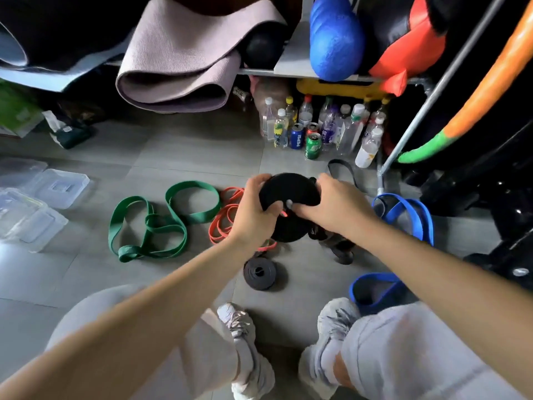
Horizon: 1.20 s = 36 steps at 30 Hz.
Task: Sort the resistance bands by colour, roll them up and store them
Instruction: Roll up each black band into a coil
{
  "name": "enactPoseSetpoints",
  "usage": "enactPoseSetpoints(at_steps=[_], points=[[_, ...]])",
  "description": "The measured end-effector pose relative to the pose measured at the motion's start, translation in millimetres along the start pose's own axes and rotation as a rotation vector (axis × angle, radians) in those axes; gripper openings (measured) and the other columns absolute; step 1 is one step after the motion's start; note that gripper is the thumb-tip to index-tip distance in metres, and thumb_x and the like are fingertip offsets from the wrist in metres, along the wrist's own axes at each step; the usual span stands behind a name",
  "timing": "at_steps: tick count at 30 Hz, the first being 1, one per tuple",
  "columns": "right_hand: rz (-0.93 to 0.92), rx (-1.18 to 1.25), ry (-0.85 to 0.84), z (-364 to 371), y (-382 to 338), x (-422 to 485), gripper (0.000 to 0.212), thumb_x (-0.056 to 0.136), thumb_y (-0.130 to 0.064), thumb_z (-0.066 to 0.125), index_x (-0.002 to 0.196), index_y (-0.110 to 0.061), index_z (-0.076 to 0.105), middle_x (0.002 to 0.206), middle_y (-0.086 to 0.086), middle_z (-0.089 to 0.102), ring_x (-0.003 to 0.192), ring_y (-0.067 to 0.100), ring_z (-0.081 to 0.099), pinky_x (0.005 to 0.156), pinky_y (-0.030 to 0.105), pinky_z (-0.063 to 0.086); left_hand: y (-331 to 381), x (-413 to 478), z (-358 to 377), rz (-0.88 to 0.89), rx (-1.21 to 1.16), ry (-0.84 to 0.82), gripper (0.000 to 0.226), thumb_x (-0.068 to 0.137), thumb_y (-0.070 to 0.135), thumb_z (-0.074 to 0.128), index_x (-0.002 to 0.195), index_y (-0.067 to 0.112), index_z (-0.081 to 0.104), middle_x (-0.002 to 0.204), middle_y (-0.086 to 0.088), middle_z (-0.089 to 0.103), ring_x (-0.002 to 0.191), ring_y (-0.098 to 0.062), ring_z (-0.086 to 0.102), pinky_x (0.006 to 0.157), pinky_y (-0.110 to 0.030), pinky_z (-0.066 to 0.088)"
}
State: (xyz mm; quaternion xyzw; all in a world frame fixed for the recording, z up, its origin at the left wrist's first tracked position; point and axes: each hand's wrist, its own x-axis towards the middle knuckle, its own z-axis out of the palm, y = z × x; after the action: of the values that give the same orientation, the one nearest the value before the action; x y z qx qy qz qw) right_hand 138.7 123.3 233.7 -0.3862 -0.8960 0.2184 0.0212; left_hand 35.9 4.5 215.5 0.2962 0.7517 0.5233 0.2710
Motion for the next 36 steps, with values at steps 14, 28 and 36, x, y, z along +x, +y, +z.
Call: enactPoseSetpoints(at_steps=[14, 28, 36], points=[[0.38, -0.054, -0.426, 211, 142, 106, 0.055, 0.055, -0.064, 0.057, 0.082, -0.017, 0.048, 0.079, 0.001, 0.064, 0.075, 0.025, 0.065, 0.059, 0.029, 0.048, -221, 122, 48, -0.49, 0.498, -0.459, 0.051, 0.076, 0.034, 0.055, 0.125, 0.019, 0.055, 0.113, -0.007, 0.064, 0.099, -0.026, 0.062, 0.084, -0.038, 0.052], [0.569, -0.057, -0.636, 337, 171, 98, 0.064, 0.064, -0.051, 0.068, 0.109, -0.01, 0.046, 0.11, 0.011, 0.061, 0.101, 0.031, 0.061, 0.075, 0.033, 0.05, -352, 95, 52, -0.829, 0.638, -0.325, 0.078, 0.077, 0.034, 0.07, 0.142, 0.032, 0.027, 0.123, -0.012, 0.04, 0.106, -0.034, 0.053, 0.083, -0.039, 0.053], [0.561, 0.001, -0.658, 347, 162, 84, 0.056, 0.078, -0.04, 0.065, 0.115, -0.003, 0.044, 0.119, 0.016, 0.057, 0.108, 0.032, 0.057, 0.07, 0.03, 0.039, -355, 101, 46, -0.762, 0.698, -0.4, 0.062, 0.079, 0.03, 0.068, 0.134, 0.031, 0.039, 0.105, -0.005, 0.038, 0.086, -0.027, 0.052, 0.064, -0.03, 0.05]])
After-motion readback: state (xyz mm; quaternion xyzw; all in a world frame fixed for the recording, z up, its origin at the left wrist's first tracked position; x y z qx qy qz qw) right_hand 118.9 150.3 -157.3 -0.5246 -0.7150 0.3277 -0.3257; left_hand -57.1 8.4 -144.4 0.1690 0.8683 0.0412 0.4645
